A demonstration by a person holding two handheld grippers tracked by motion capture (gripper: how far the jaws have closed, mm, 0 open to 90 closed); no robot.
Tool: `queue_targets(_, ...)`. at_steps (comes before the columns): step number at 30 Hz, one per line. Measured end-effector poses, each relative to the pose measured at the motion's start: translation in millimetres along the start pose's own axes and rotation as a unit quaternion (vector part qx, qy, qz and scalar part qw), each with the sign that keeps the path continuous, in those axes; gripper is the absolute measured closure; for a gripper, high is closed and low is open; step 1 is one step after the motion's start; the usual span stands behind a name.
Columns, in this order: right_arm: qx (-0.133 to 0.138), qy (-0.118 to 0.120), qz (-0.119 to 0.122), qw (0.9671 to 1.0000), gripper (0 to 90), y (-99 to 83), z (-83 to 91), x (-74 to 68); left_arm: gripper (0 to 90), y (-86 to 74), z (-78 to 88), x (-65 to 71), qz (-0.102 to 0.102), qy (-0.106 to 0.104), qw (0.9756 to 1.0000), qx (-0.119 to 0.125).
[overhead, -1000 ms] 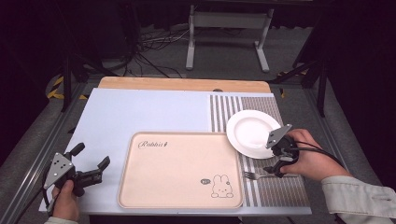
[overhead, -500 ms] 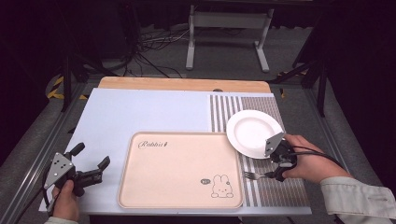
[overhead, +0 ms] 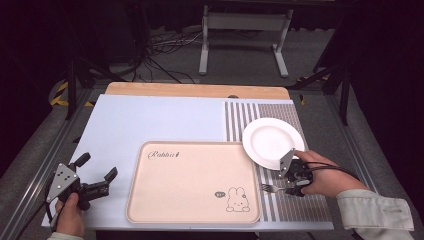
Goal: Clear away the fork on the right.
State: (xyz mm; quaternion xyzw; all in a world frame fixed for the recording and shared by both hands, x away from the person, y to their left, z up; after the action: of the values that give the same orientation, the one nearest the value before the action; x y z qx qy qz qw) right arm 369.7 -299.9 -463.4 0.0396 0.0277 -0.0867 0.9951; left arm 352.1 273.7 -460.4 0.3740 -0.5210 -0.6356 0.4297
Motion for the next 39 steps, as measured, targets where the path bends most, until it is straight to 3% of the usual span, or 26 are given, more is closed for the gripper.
queue_targets(8,-0.048,0.012,0.014,0.9987,57.6,-5.5,-3.8,2.3,0.3,0.0,-0.1,-0.3,0.002,0.000,1.0000,0.001)
queue_targets(22,-0.078,0.023,0.033,0.9961,81.1,-6.2,-5.5,0.4,0.3,0.3,0.0,-0.3,0.003,0.000,1.0000,0.000)
queue_targets(39,-0.085,0.021,0.059,0.9944,84.4,-6.9,-9.0,-0.2,0.3,0.4,0.3,-0.8,0.003,0.001,1.0000,0.000)
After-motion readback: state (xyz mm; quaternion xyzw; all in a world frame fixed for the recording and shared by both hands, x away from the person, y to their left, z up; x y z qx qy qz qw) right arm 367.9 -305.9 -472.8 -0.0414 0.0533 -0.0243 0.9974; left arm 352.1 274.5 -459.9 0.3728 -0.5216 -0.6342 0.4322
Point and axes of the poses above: each handheld gripper's, and its own axes: z roughly backward along the jaws, y roughly out of its top, x roughly to its right, the point moved 6 cm from there along -z, roughly forward along the jaws, and after that the axes turned 8 degrees about y, right-handed, at the moved point
